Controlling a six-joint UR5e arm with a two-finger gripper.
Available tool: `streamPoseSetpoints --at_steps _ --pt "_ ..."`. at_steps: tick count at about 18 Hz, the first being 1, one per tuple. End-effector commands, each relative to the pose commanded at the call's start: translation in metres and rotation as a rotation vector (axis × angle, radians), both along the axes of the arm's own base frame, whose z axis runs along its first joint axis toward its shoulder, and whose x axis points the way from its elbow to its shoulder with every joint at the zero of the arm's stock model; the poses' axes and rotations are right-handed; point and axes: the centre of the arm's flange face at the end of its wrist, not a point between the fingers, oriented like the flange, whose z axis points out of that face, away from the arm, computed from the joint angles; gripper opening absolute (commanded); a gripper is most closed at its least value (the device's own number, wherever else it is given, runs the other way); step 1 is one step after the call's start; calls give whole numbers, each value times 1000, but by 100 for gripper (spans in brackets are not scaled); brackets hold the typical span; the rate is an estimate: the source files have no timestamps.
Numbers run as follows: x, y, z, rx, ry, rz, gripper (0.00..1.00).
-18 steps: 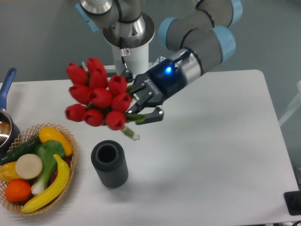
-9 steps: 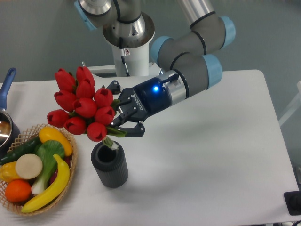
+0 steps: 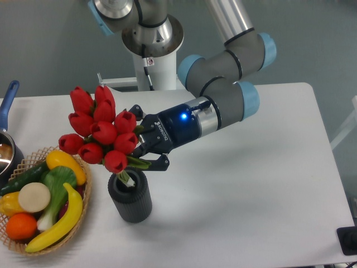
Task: Insert the flowers into the vase
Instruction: 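Lower the tulip stems into the black vase opening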
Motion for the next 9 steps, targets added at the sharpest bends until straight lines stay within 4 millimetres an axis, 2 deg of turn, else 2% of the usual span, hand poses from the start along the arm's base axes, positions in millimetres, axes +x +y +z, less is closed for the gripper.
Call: streamPoseSetpoints --at_steps 2,9 --pt "1 -1 -2 6 -8 -1 37" --pt "11 -7 -31 14 3 12 38"
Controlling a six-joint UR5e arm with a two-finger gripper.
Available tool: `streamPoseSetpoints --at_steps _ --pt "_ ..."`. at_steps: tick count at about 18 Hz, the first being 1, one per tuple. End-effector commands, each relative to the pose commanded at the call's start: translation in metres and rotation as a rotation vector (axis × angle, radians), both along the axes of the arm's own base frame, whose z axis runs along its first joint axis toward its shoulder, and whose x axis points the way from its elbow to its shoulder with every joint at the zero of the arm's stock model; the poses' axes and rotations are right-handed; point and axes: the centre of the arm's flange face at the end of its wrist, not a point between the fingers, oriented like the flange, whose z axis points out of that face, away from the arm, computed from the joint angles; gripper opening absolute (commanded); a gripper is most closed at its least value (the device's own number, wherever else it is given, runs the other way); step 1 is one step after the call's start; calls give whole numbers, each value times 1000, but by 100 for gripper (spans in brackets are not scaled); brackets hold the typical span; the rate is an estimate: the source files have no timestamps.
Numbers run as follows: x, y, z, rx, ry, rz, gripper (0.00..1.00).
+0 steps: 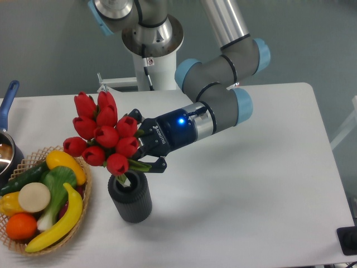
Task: Insert the flowers into the vase
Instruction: 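Lower the tulip stems into the black vase opening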
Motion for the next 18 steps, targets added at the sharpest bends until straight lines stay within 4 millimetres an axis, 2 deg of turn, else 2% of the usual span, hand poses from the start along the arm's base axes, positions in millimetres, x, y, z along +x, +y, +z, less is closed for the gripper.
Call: streamPoseSetpoints --at_steps 7,18 --pt "4 -9 -19 -25 -35 10 38" --pt "0 -8 -52 -12 -17 27 38"
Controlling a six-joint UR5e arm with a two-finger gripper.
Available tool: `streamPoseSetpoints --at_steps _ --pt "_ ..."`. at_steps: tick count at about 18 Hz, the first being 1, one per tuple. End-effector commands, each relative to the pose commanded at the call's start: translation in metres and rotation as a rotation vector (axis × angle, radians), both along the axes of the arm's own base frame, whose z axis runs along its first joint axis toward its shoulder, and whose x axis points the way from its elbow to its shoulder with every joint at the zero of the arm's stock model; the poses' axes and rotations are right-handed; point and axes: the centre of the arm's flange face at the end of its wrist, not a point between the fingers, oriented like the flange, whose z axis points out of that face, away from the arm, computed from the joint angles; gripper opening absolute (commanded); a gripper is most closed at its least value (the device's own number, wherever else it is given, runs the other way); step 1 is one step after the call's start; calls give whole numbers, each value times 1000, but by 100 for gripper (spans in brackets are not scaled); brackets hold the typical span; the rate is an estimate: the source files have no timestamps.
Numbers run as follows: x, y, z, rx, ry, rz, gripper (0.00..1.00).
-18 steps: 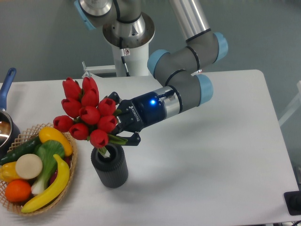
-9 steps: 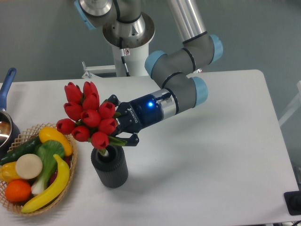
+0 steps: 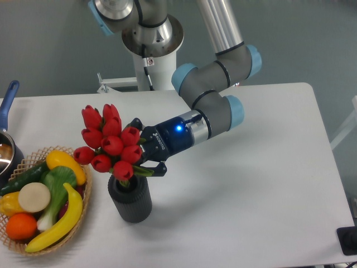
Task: Insert the flowers into the vase
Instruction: 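Lower the tulip stems into the black vase opening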
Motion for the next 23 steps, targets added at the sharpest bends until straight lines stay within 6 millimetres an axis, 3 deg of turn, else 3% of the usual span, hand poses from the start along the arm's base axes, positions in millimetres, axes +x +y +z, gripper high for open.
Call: streamPoseSetpoints --at_steps 23 --pt "-8 -11 -48 -25 -16 36 38"
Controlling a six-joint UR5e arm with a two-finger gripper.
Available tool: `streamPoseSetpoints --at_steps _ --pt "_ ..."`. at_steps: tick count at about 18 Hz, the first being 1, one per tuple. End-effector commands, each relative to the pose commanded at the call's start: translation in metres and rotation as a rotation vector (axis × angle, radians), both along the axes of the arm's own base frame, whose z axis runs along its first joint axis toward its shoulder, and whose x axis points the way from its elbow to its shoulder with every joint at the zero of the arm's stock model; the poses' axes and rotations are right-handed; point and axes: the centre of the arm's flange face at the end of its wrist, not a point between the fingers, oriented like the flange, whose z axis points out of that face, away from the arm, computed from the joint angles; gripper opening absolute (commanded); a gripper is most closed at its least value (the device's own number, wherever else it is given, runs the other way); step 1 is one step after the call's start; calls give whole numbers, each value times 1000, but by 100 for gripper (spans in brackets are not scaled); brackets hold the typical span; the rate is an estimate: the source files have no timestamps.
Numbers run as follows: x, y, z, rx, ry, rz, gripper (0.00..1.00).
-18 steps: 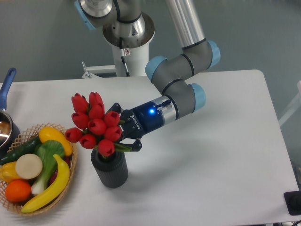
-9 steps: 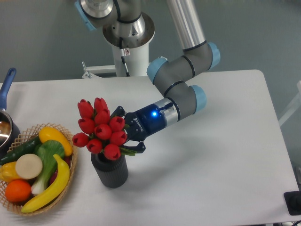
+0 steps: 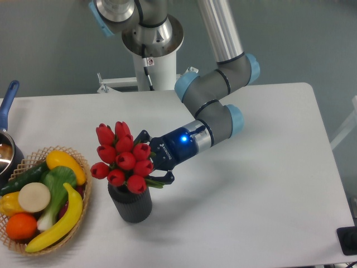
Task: Insert the flowers into the vase
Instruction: 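Lower the tulip stems into the black vase opening, then push the tulip bunch further down into the vase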
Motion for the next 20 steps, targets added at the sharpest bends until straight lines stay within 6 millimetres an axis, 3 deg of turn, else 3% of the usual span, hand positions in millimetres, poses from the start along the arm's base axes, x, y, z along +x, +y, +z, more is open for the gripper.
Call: streamPoseSetpoints --at_steps 20 --pt "5 -2 -26 0 4 8 40"
